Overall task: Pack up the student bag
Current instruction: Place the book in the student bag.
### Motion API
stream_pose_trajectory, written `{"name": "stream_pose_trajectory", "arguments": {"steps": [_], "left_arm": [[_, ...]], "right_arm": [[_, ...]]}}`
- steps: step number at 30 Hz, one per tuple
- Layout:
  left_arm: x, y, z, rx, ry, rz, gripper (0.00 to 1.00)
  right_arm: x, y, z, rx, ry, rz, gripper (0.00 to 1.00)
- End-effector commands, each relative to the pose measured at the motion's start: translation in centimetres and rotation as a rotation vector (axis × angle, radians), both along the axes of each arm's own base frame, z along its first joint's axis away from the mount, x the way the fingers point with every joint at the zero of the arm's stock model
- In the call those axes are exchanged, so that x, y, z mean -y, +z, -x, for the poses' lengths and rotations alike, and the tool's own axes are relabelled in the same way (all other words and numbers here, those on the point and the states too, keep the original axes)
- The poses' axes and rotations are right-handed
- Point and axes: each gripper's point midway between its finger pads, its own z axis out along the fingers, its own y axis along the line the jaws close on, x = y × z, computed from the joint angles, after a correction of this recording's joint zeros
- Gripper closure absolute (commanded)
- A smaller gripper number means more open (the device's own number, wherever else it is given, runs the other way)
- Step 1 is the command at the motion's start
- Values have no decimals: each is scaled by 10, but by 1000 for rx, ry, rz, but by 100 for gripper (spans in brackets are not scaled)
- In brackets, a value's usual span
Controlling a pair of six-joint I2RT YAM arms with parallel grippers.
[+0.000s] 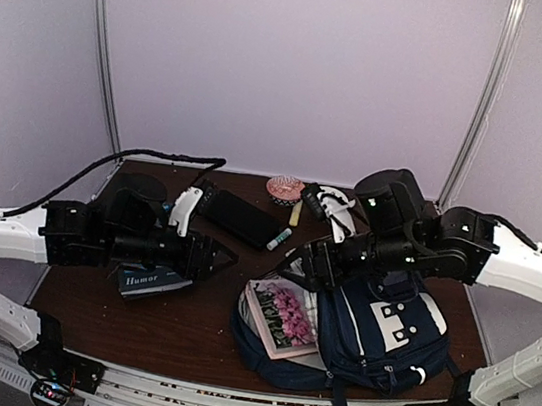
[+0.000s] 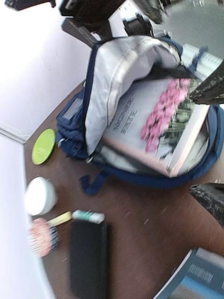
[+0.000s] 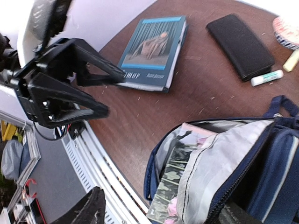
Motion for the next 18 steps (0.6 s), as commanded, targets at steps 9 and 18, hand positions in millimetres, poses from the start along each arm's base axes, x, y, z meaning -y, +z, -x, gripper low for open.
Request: {"name": "stream_pose_trajectory", "arguments": {"steps": [9, 18], "left_arm": [[27, 59, -11, 690, -253, -353, 2], [60, 10, 10, 1058, -604, -651, 2]], "right_arm": [[77, 47, -42, 49, -379, -311, 9], [163, 12, -57, 59, -751, -234, 10]]}}
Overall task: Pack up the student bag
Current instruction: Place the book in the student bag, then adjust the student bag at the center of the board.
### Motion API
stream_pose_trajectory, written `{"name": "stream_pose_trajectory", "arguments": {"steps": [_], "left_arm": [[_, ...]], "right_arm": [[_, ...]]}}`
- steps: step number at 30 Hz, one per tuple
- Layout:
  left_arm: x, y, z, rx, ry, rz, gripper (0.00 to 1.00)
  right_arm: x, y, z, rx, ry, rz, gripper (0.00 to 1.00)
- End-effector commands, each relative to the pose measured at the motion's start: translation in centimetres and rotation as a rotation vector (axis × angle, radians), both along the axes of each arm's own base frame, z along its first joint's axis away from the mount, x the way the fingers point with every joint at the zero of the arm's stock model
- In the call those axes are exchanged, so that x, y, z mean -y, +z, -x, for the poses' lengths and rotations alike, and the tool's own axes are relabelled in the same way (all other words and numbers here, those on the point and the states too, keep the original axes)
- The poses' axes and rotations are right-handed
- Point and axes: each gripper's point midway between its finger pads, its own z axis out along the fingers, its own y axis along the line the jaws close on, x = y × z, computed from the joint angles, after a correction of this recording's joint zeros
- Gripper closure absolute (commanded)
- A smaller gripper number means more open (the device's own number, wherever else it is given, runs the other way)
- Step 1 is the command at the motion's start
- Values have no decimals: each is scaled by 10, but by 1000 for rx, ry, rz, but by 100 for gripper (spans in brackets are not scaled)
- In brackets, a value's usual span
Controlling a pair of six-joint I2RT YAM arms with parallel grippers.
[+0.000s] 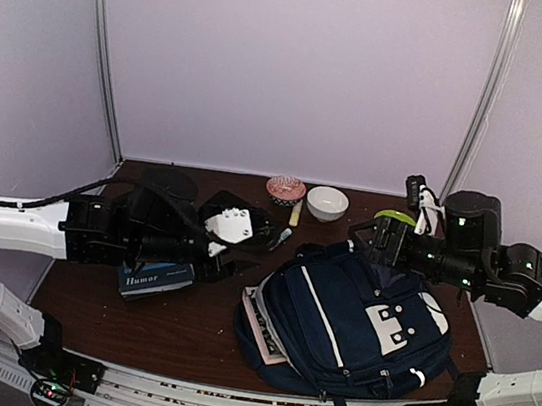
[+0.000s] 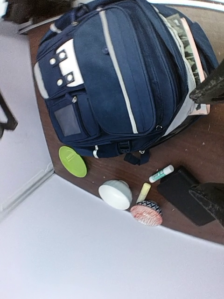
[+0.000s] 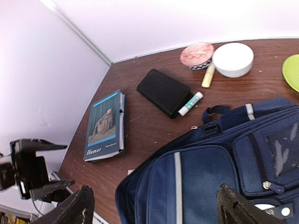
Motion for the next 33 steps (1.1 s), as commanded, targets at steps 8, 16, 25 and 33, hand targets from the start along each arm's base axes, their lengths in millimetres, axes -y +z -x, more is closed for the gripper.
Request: {"name": "stream_pose_trajectory", "arguments": {"steps": [8, 16, 25, 33], "left_arm": [[34, -79, 38, 350, -397, -419, 4], [35, -111, 51, 329, -530, -554, 8], [60, -114, 42, 330, -560, -581, 25], [59, -118, 41, 297, -559, -604, 72]], "right_arm": [[58, -44, -10, -85, -237, -43, 10], [66, -51, -9, -85, -249, -21, 10], [70, -57, -6, -92, -250, -35, 10], [78, -68, -4, -100, -273, -22, 11]]}}
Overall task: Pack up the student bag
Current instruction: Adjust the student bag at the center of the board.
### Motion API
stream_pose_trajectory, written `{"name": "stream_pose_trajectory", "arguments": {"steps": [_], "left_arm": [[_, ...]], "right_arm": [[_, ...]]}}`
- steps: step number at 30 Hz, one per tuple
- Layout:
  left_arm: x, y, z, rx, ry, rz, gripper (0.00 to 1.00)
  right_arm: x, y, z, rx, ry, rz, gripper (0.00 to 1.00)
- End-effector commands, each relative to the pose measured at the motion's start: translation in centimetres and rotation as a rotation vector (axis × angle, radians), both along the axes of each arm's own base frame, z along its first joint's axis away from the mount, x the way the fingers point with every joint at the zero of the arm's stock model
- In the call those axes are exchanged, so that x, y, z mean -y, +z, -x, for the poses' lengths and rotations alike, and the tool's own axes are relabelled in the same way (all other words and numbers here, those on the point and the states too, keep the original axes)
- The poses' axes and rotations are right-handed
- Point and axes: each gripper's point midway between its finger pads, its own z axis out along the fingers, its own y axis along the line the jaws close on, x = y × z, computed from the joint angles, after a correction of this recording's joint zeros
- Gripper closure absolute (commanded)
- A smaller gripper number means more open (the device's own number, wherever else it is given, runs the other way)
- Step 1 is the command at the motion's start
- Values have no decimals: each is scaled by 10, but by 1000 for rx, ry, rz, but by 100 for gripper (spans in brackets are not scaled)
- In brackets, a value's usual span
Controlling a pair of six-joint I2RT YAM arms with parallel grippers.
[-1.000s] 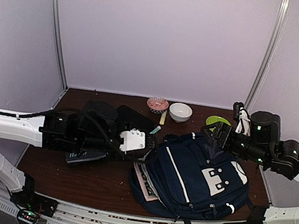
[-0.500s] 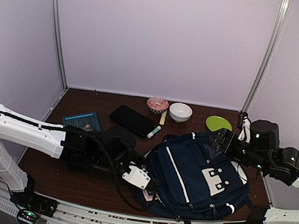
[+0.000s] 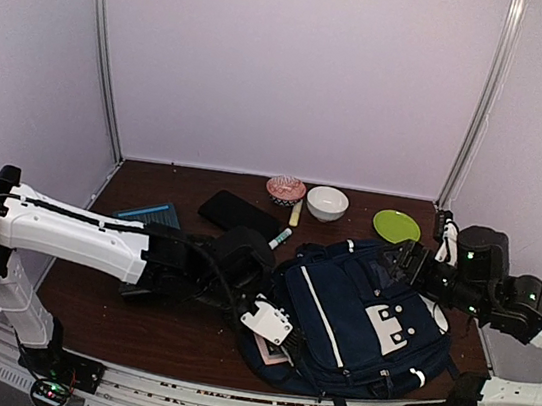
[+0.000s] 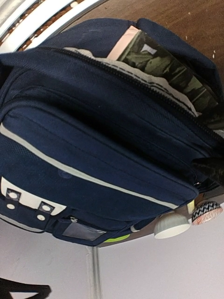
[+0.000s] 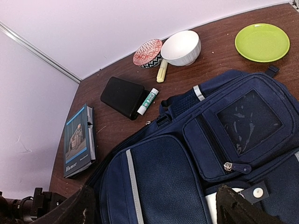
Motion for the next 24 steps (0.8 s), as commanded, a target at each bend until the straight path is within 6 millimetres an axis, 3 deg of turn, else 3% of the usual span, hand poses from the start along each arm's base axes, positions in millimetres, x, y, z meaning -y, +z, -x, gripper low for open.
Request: {"name": "stream_pose_trajectory", "arguments": {"steps": [1, 3, 8, 17, 21, 24], "left_arm": [[-1, -4, 0, -29, 5, -17, 81], [-5, -5, 0, -45, 29, -21, 100], [-22, -1, -5, -56, 138, 4, 100], [-58, 44, -13, -115, 390, 197, 100], [-69, 55, -17, -121, 461, 257, 100], [-74, 57, -16, -134, 482, 276, 100]], "right_arm": [[10, -14, -1, -22, -46, 9, 11], [13, -18, -1, -29, -62, 9, 10], [27, -32, -4, -58, -148, 13, 10], [81, -62, 1, -133, -433, -48, 10], [111, -85, 12, -195, -561, 8, 10], [117, -111, 21, -278, -599, 10, 10]]}}
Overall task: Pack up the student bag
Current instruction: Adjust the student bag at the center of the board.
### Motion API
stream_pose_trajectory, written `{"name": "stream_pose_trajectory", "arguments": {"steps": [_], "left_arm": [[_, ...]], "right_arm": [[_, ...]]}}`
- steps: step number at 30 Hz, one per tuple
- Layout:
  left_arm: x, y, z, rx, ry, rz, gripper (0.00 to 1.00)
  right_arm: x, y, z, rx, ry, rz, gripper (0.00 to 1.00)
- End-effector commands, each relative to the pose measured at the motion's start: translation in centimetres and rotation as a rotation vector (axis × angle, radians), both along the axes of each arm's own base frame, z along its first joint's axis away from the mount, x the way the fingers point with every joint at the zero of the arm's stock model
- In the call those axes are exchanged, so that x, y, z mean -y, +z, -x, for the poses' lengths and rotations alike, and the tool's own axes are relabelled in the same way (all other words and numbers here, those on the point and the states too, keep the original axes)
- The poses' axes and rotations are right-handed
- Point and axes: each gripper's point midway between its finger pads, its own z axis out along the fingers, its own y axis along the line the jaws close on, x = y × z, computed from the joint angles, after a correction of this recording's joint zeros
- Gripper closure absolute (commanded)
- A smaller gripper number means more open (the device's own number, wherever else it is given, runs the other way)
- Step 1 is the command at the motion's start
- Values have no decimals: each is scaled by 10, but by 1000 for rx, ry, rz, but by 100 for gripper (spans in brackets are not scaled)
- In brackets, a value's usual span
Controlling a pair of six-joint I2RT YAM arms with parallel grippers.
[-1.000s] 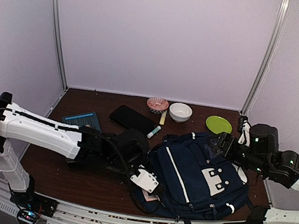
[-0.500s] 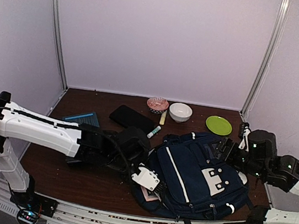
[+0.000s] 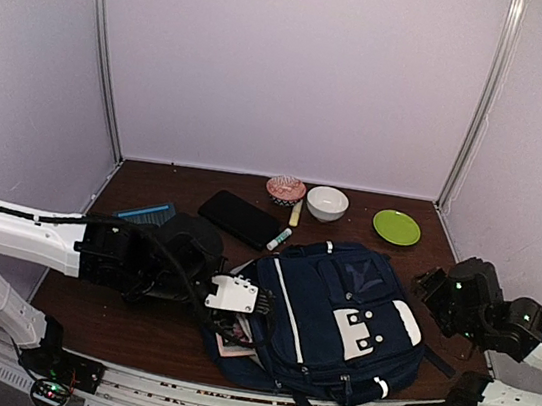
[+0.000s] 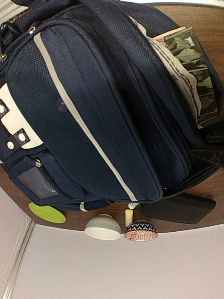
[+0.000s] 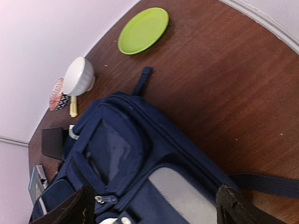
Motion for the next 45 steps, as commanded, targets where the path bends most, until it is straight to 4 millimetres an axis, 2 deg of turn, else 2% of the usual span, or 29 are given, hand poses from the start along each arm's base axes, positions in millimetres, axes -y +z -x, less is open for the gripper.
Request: {"name": "stream_pose_trajectory", "arguments": {"steps": [1, 7, 11, 14, 16, 19, 20, 24, 28, 31, 32, 33, 36, 38, 41, 45], "left_arm": [[-8, 18, -9, -9, 112, 102, 100], [-8, 10, -6, -10, 98, 99, 100], [-6, 8, -5, -13, 95, 94, 100], [-4, 10, -5, -16, 94, 101, 100], [-3, 13, -3, -17, 93, 109, 100], [-2, 24, -2, -14, 98, 135, 100], [-2, 29, -1, -14, 100, 143, 100], [3, 61, 10, 0, 96, 177, 100], [13, 95, 24, 50, 80, 198, 100], [18, 105, 29, 51, 84, 189, 100], [18, 104, 30, 48, 86, 182, 100], [19, 100, 30, 45, 87, 175, 100], [18, 83, 32, 24, 91, 144, 100], [22, 73, 38, -9, 82, 136, 100], [30, 58, 49, -54, 67, 121, 100], [41, 37, 57, -93, 50, 104, 100]], "right_arm": [[26, -42, 18, -128, -126, 19, 11], [26, -81, 31, -223, -130, 2, 16], [4, -96, 27, -242, -17, -4, 29], [-17, -97, 20, -250, 79, -6, 47], [-25, -93, 16, -243, 132, 21, 66], [-34, -66, 2, -172, 208, 83, 96], [-36, -52, -4, -135, 228, 107, 100], [-46, 5, -24, -7, 299, 197, 100], [-63, 53, -42, 74, 363, 243, 100], [-74, 64, -51, 59, 399, 270, 100], [-73, 64, -51, 41, 389, 279, 100], [-70, 61, -51, 27, 376, 286, 93], [-56, 38, -42, -35, 319, 246, 42], [-46, 13, -29, -90, 284, 201, 26], [-34, -18, -7, -156, 242, 117, 19], [-19, -60, 29, -247, 178, -14, 19]]}}
